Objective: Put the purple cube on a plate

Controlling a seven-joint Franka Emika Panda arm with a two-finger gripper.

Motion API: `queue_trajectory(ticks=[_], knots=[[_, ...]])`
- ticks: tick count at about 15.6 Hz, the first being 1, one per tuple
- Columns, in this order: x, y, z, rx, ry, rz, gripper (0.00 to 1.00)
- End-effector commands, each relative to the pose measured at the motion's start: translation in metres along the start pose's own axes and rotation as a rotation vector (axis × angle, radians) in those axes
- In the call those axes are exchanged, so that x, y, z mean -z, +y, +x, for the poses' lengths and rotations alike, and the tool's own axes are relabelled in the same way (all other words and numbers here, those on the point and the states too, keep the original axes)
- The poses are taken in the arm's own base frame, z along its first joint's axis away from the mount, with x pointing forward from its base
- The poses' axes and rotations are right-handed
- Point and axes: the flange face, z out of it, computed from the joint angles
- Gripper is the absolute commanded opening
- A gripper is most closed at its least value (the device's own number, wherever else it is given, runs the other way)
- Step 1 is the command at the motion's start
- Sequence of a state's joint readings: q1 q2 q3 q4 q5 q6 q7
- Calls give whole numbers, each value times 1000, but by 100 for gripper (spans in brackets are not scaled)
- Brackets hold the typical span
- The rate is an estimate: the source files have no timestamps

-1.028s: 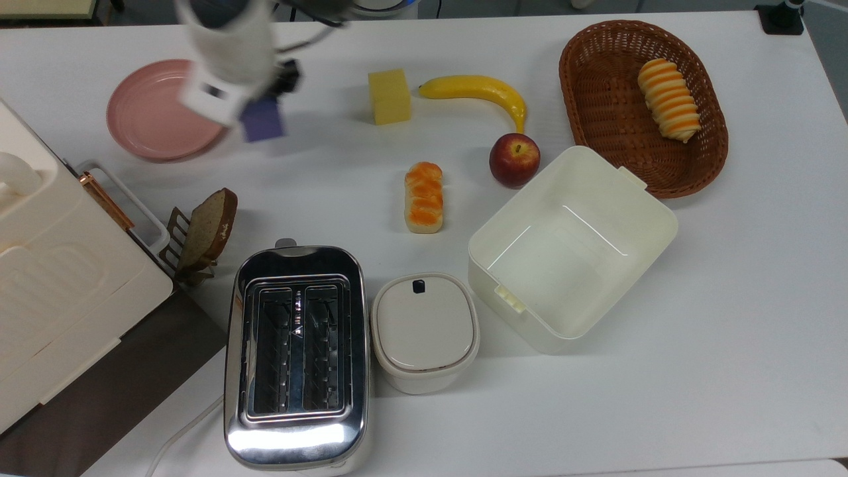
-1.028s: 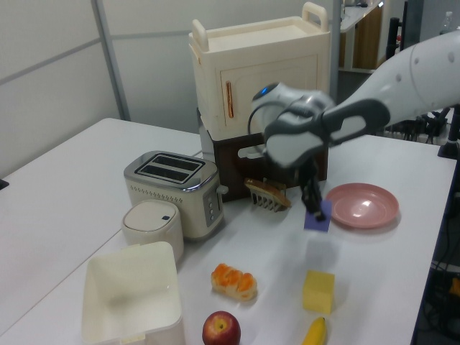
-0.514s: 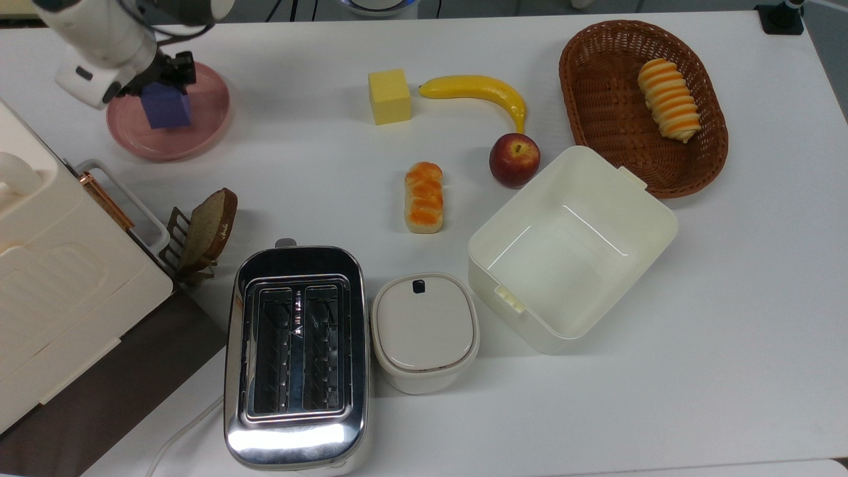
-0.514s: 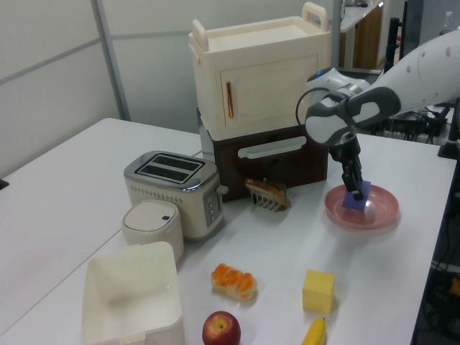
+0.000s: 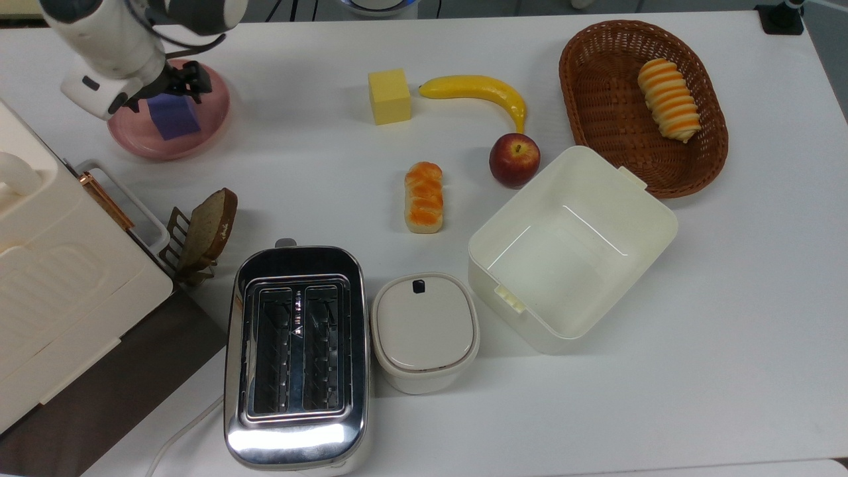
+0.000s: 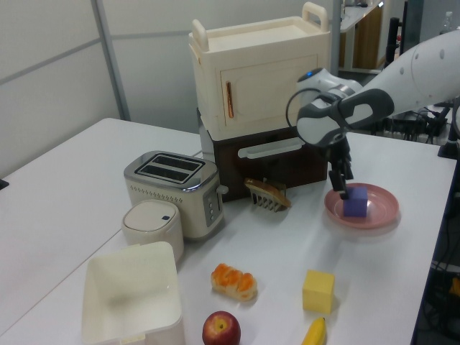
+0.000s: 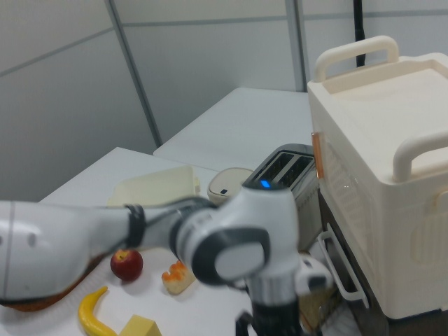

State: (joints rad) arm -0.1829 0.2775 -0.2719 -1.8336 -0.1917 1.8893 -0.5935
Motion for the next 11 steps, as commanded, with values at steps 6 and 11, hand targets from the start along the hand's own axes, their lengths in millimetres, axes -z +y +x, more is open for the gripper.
queue_trajectory(ticks=[6,11], knots=[[174,-150,17,-250,199,6,100],[210,-202,3,-376,222,35,100]])
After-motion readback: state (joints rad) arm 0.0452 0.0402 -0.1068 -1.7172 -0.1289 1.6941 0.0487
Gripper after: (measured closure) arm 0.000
